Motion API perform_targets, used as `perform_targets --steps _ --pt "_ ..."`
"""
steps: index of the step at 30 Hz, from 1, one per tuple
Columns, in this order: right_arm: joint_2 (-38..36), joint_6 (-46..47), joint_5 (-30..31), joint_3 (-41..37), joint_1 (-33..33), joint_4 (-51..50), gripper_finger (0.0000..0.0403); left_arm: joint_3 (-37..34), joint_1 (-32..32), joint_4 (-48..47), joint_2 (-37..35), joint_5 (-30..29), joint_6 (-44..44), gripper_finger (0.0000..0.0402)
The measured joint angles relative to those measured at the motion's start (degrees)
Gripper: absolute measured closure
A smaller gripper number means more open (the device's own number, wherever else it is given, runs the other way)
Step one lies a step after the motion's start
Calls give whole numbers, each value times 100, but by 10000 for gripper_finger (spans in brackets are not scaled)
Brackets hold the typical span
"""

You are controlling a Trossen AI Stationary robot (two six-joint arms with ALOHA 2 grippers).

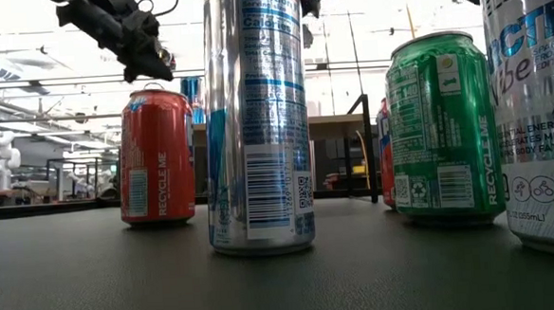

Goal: Place canned beverage on shelf
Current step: Put the bottom blue soda can on the shelf

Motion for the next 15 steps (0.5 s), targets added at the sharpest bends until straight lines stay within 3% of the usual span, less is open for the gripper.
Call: perform_targets --steps 8,15 --pt "-563 -87 -139 0 128 -527 397 -487 -32 1019 11 -336 0 395" --pt "-1018 -100 -129 0 242 -1184 397 -583 -32 1298 85 -431 5 398"
